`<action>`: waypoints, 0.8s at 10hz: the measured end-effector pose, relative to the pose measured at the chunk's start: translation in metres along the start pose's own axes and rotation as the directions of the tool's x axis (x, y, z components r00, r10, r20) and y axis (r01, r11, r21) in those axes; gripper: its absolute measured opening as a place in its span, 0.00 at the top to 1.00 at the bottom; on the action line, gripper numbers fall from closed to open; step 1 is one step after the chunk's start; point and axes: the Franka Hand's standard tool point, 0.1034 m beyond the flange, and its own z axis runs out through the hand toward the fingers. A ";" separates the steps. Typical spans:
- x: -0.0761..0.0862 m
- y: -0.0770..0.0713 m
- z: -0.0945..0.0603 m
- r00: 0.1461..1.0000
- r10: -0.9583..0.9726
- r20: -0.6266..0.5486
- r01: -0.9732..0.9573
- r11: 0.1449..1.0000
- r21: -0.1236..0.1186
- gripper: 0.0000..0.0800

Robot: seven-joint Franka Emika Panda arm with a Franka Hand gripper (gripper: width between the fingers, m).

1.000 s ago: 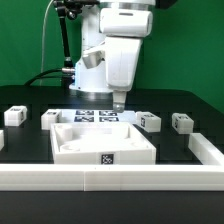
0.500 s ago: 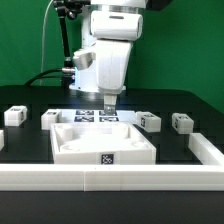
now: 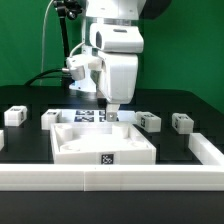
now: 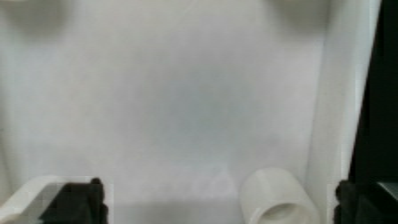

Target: Assemble one leg

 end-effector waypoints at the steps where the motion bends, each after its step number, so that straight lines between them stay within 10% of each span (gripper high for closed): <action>1: 0.000 0.000 0.000 1.000 0.001 0.000 -0.001 1.000 0.000 0.19; 8: -0.004 -0.040 0.042 1.000 0.005 -0.031 -0.004 1.000 0.011 0.19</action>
Offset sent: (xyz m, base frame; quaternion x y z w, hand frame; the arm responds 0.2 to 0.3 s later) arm 0.0000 0.0000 0.0000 0.0000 0.0000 0.0000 1.0000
